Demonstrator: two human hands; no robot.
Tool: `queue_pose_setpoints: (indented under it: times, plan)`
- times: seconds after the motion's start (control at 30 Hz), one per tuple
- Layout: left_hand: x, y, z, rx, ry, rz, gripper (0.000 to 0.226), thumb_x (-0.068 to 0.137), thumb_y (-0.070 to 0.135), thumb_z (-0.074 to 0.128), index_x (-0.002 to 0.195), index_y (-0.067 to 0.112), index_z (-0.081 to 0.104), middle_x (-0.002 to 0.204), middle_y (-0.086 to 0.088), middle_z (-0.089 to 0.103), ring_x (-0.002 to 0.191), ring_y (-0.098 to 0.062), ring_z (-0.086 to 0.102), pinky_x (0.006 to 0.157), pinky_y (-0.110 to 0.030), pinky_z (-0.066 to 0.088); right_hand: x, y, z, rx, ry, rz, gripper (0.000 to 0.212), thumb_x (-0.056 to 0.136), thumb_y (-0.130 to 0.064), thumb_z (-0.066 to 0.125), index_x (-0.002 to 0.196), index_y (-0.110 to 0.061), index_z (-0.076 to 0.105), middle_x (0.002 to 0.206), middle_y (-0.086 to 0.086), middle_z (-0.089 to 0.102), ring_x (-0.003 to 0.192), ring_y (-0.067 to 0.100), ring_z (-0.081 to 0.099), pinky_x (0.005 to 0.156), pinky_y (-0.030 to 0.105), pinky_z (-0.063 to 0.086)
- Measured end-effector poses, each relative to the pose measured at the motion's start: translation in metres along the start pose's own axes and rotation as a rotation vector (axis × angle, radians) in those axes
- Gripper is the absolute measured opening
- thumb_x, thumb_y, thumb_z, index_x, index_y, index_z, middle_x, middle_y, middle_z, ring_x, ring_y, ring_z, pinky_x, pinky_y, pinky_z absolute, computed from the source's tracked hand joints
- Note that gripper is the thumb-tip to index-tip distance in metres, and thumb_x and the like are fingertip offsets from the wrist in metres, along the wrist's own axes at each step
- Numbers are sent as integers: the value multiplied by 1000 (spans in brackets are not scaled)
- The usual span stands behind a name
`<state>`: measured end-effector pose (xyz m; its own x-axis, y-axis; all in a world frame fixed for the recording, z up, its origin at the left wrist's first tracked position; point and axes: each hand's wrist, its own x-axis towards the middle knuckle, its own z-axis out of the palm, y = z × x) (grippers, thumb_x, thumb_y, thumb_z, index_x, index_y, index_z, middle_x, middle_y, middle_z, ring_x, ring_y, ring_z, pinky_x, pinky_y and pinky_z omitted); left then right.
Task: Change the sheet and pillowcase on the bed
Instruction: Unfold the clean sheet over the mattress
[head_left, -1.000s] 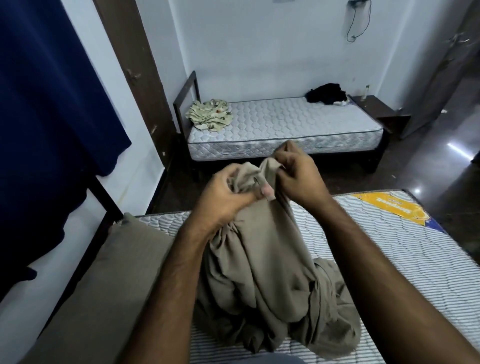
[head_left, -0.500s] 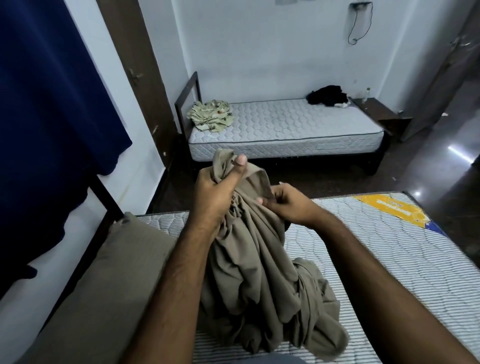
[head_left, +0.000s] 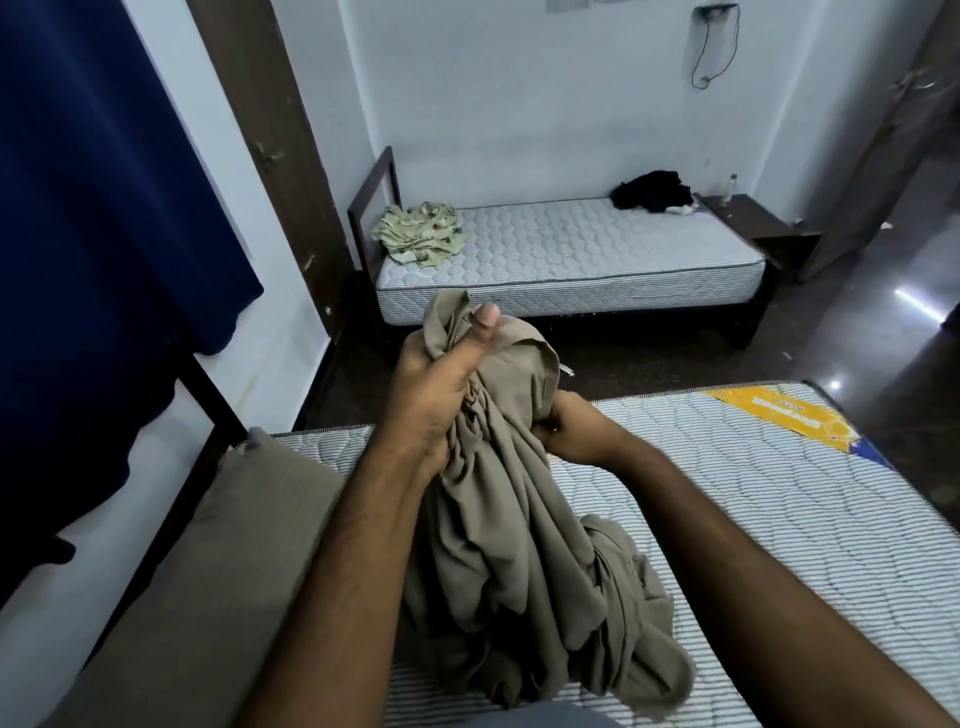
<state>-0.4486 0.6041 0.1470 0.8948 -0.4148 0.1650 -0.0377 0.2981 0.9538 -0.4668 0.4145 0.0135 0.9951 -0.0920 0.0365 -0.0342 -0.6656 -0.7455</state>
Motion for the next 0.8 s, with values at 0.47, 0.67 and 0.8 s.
queue_pose_setpoints:
  times: [0.47,0.67,0.8]
  plan:
    - [21,-11,-14,-449,-49,-199,75,76,40,87,139,16,55,133,-7,63,123,-24,60,110,-53,44,5,48,22,188,136,210,32,98,-30,51,82,-3,59,73,0,60,72,15,53,68,40,47]
    - [32,-14,-33,410,10,156,37,76,59,80,80,25,66,74,1,71,75,-7,64,73,-27,50,29,-43,-125,331,1076,-41,26,102,-14,46,117,-4,65,112,3,67,105,7,56,95,21,43]
    - [61,7,-27,1099,-202,167,53,54,80,78,87,40,69,79,14,73,83,-5,69,71,-29,52,41,-117,-176,-80,986,-361,13,96,-17,48,90,-14,59,77,-13,54,73,7,49,69,26,43]
